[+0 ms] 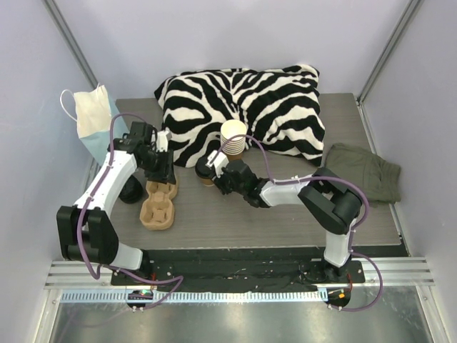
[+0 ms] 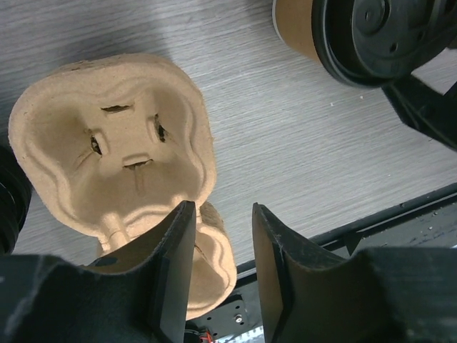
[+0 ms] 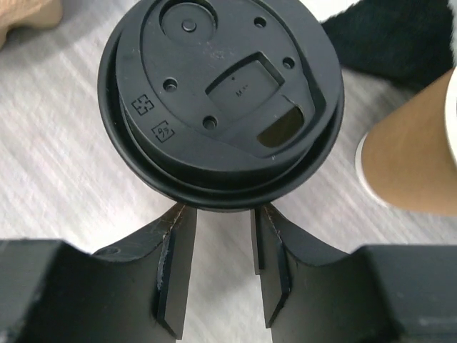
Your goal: Pack the takeout coffee
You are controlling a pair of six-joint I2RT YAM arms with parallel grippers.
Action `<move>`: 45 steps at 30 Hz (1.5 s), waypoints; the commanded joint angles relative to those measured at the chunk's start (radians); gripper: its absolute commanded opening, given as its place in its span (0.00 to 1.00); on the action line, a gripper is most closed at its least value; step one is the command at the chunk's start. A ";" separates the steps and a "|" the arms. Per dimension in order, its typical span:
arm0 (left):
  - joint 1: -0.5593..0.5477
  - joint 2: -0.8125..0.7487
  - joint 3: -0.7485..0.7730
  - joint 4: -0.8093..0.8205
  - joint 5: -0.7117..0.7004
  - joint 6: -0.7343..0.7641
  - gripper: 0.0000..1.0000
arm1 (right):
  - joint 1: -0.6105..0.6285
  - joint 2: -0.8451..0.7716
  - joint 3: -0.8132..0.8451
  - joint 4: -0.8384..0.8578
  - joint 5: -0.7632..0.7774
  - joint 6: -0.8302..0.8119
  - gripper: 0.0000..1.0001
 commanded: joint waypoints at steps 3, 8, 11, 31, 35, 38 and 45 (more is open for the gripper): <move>-0.008 0.028 -0.011 0.046 -0.054 0.022 0.38 | -0.005 0.037 0.085 0.067 0.022 0.028 0.43; -0.025 0.037 -0.034 0.042 -0.087 0.047 0.36 | -0.003 -0.044 0.061 -0.054 -0.035 0.042 0.45; -0.035 0.034 -0.054 0.048 -0.104 0.061 0.41 | -0.006 -0.124 0.045 -0.176 -0.136 0.063 0.49; -0.071 0.042 -0.107 0.049 -0.145 0.123 0.26 | -0.008 -0.298 0.133 -0.490 -0.319 0.152 0.50; -0.069 0.042 -0.103 0.048 -0.145 0.125 0.20 | -0.006 -0.293 0.147 -0.489 -0.324 0.152 0.50; -0.071 0.040 -0.098 0.040 -0.141 0.128 0.11 | -0.006 -0.288 0.159 -0.487 -0.327 0.177 0.50; -0.069 0.014 -0.063 -0.010 -0.133 0.122 0.00 | -0.006 -0.273 0.190 -0.484 -0.339 0.185 0.50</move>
